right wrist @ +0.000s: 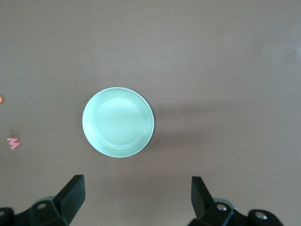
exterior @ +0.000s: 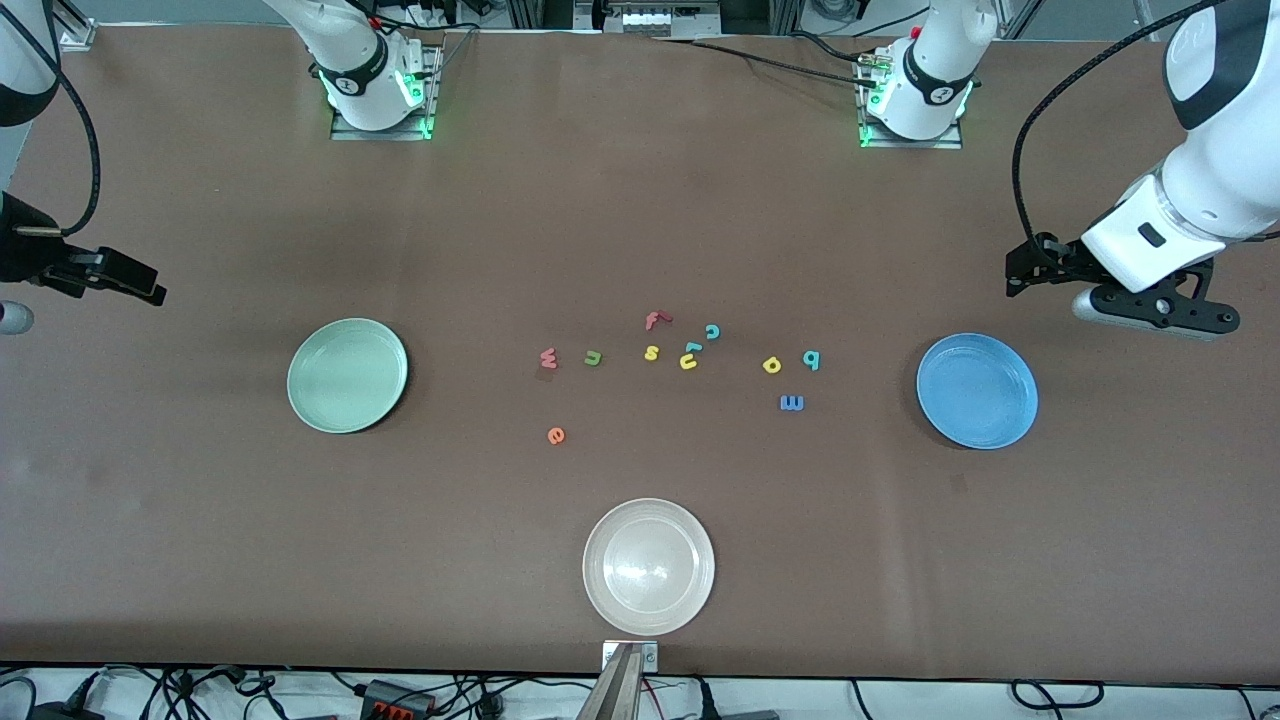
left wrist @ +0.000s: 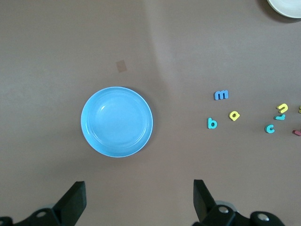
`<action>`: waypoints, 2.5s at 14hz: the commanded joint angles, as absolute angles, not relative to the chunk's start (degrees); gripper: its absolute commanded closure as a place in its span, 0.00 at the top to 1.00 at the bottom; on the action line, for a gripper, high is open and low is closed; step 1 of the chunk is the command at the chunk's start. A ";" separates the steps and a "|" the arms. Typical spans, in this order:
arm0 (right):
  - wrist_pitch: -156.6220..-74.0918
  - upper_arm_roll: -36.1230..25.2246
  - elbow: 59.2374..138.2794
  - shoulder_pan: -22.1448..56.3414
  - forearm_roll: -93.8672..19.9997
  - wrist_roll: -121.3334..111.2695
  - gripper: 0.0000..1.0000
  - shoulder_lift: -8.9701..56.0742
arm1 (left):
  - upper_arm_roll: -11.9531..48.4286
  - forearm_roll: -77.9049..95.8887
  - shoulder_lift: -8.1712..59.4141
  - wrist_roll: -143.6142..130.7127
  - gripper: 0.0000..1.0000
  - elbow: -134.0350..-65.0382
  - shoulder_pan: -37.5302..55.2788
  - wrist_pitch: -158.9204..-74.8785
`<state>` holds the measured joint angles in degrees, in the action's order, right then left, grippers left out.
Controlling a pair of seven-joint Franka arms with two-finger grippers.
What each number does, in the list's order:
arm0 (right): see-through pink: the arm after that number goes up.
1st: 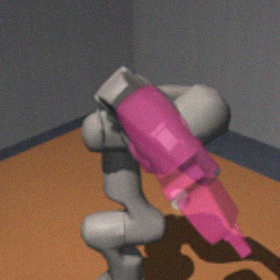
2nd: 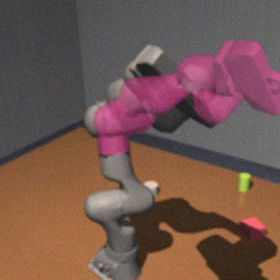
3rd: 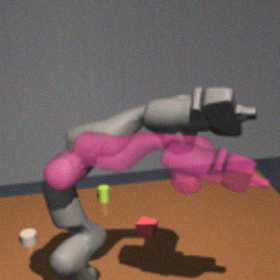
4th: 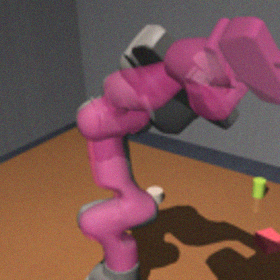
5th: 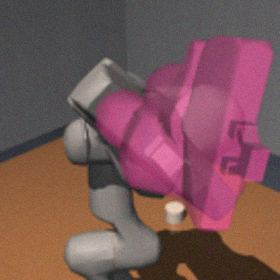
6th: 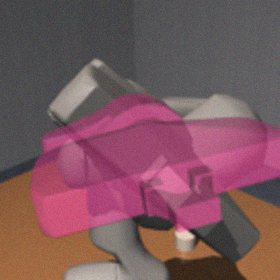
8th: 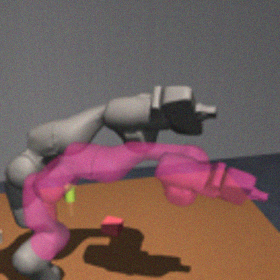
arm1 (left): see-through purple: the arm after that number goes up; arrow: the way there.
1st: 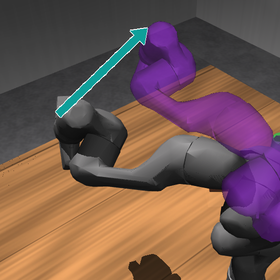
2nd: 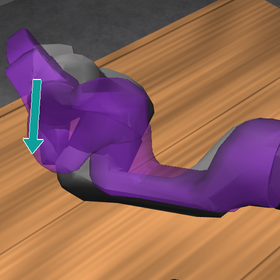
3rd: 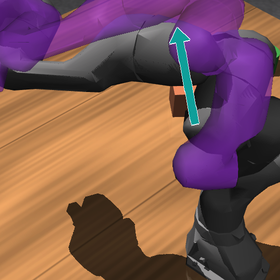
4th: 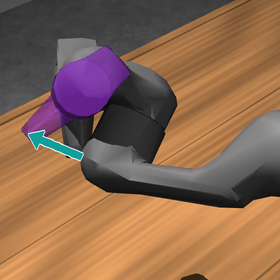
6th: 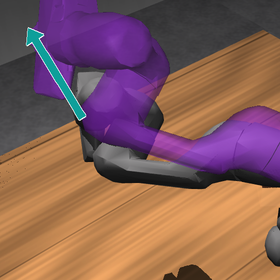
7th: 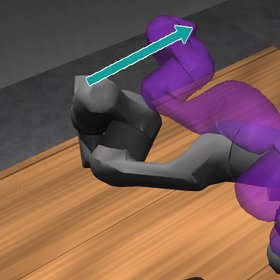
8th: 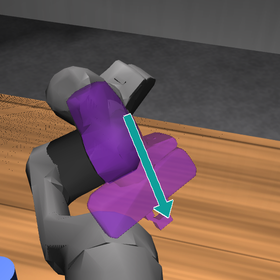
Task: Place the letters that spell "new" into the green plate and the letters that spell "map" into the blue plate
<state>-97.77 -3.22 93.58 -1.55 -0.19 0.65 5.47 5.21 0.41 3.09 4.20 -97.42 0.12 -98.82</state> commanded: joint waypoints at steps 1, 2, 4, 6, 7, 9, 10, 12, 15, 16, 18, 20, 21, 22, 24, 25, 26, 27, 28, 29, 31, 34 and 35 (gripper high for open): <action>-97.73 -2.90 93.25 -1.93 -0.79 -0.35 1.00 5.19 | 5.19 1.41 3.78 5.54 1.00 -95.89 -0.18 -98.35; -97.73 -2.90 93.25 -1.93 -0.79 -0.35 1.00 5.19 | 5.19 1.41 3.78 5.62 1.00 -95.89 -0.18 -98.35; -97.73 -2.90 93.25 -1.93 -0.79 -0.35 1.00 5.19 | 5.19 1.41 3.78 5.62 1.00 -95.89 -0.18 -98.35; -97.73 -2.90 93.25 -1.93 -0.79 -0.35 1.00 5.19 | 5.19 1.49 3.78 5.63 1.00 -95.89 -0.18 -98.35; -97.73 -2.90 93.25 -1.93 -0.88 -0.18 1.00 5.27 | 5.19 1.58 3.78 5.54 1.00 -95.89 -0.18 -98.35; -97.82 -2.73 93.34 -1.67 -1.05 0.17 1.00 5.71 | 5.19 1.58 3.78 5.54 1.00 -95.89 -0.09 -98.18; -98.00 -2.55 93.34 -1.67 -1.05 0.26 1.00 5.80 | 5.19 1.58 3.78 5.54 1.00 -95.89 -0.09 -98.09; -98.17 -2.29 93.51 -1.32 -1.23 0.35 1.00 5.89 | 5.27 1.50 3.95 5.62 1.00 -95.89 0.17 -97.65; -99.92 -2.29 93.60 2.62 -3.07 0.53 1.00 8.34 | 5.36 1.58 6.05 5.45 1.00 -96.06 0.88 -96.68; -100.98 -2.29 93.60 4.46 -3.08 0.53 1.00 9.39 | 5.36 1.58 7.72 5.45 1.00 -95.89 1.05 -96.94; -102.65 -2.29 93.78 8.68 -3.16 0.61 1.00 12.03 | 5.36 1.58 10.89 5.45 1.00 -95.80 2.89 -98.69; -105.37 -2.29 93.78 12.81 -3.08 1.92 1.00 15.36 | 5.36 1.41 14.31 5.54 1.00 -95.80 5.35 -101.15; -107.38 -2.29 93.78 14.83 -3.08 3.15 1.00 17.38 | 5.36 1.41 16.15 5.54 1.00 -95.80 6.84 -101.86; -108.88 -2.29 93.61 16.85 -2.99 3.34 1.00 19.58 | 5.36 1.15 18.78 5.36 1.00 -95.80 8.07 -102.91; -111.34 -2.29 93.52 21.24 -3.08 4.82 1.00 23.01 | 5.36 1.23 22.83 5.19 1.00 -95.89 11.15 -108.77; -112.84 -2.29 93.69 22.92 -3.08 9.01 1.00 24.85 | 5.27 0.97 24.94 5.19 1.00 -95.89 12.38 -111.77; -113.90 -2.29 93.78 25.11 -2.99 13.14 1.00 26.70 | 5.36 0.71 26.87 5.88 1.00 -95.89 12.74 -114.15; -114.43 -2.29 93.78 26.53 -3.08 14.75 1.00 28.20 | 5.36 0.70 28.63 6.32 1.00 -95.80 13.01 -116.00; -114.78 -2.29 93.78 27.50 -3.08 15.20 1.00 29.43 | 5.36 0.70 29.78 7.55 1.00 -95.89 13.96 -117.58; -115.05 -2.29 93.78 28.64 -3.16 15.55 1.00 30.40 | 5.36 0.79 30.14 7.99 1.00 -95.80 15.02 -118.29; -118.46 -2.29 93.78 30.32 -3.16 19.14 1.00 32.51 | 5.36 0.79 30.41 7.73 1.00 -96.50 15.64 -118.39; -121.81 -2.29 93.78 32.51 -3.16 23.19 0.99 34.19 | 5.36 0.97 30.32 7.38 1.00 -100.54 14.95 -119.35; -121.90 -2.29 93.78 33.04 -3.16 23.99 0.95 34.36 | 5.27 0.97 30.32 7.21 1.00 -102.64 15.12 -120.66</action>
<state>-121.43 -1.70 94.36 31.65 -2.50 21.78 34.06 5.75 0.50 30.77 6.06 -99.13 15.18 -118.72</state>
